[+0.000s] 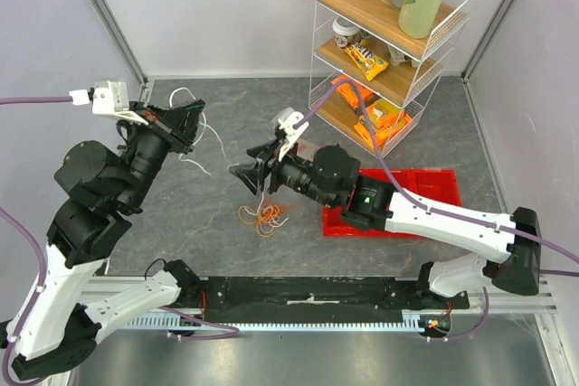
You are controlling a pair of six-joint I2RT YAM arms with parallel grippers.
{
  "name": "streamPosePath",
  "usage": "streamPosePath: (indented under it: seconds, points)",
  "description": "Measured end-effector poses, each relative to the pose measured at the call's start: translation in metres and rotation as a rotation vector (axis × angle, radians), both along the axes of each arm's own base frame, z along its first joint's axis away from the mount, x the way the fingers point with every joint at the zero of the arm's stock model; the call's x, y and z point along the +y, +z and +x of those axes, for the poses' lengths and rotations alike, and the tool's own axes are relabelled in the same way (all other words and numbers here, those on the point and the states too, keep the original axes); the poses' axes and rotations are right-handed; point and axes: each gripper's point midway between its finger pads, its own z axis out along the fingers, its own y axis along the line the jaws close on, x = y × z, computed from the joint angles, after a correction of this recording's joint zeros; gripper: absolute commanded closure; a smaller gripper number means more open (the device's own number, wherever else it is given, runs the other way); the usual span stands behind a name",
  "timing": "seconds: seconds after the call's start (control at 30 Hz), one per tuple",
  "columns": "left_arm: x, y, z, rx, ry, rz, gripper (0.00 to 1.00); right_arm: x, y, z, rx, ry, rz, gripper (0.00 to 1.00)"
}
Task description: Untangle the cables
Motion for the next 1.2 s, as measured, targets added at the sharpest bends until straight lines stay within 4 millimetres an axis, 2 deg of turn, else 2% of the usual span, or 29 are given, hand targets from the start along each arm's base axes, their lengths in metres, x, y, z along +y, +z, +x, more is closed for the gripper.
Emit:
streamPosePath:
  seconds: [0.03,0.13,0.2,0.27,0.53,1.0,1.03,1.1,1.2]
  points:
    - [-0.001,-0.001,-0.001,0.003,-0.007,-0.004,0.98,0.001,0.016,-0.001,-0.013,0.005,0.026,0.38]
    - [-0.004,-0.004,0.000,0.015,-0.019,-0.011,0.98,0.002,0.045,-0.001,-0.038,0.011,0.072,0.37]
    - [-0.008,-0.007,0.001,0.025,-0.030,-0.011,0.98,0.006,0.051,0.001,-0.045,0.010,0.077,0.36]
    - [-0.012,-0.009,0.002,0.035,-0.043,-0.012,0.98,0.011,0.049,0.003,-0.047,0.012,0.067,0.36]
    - [-0.020,-0.017,0.004,0.061,-0.067,-0.011,0.98,0.030,0.014,0.012,-0.023,0.006,-0.008,0.42]
    - [-0.018,-0.023,-0.001,0.071,-0.076,-0.025,0.98,0.030,0.024,0.019,-0.025,-0.031,0.020,0.53]
    - [-0.018,-0.023,-0.001,0.072,-0.076,-0.025,0.98,0.031,0.022,0.019,-0.023,-0.032,0.017,0.55]
    - [-0.018,-0.023,-0.001,0.072,-0.076,-0.026,0.98,0.032,0.018,0.021,-0.021,-0.039,0.009,0.67]
    - [-0.017,-0.022,-0.003,0.070,-0.077,-0.031,0.98,0.033,0.015,0.024,-0.019,-0.054,0.001,0.97]
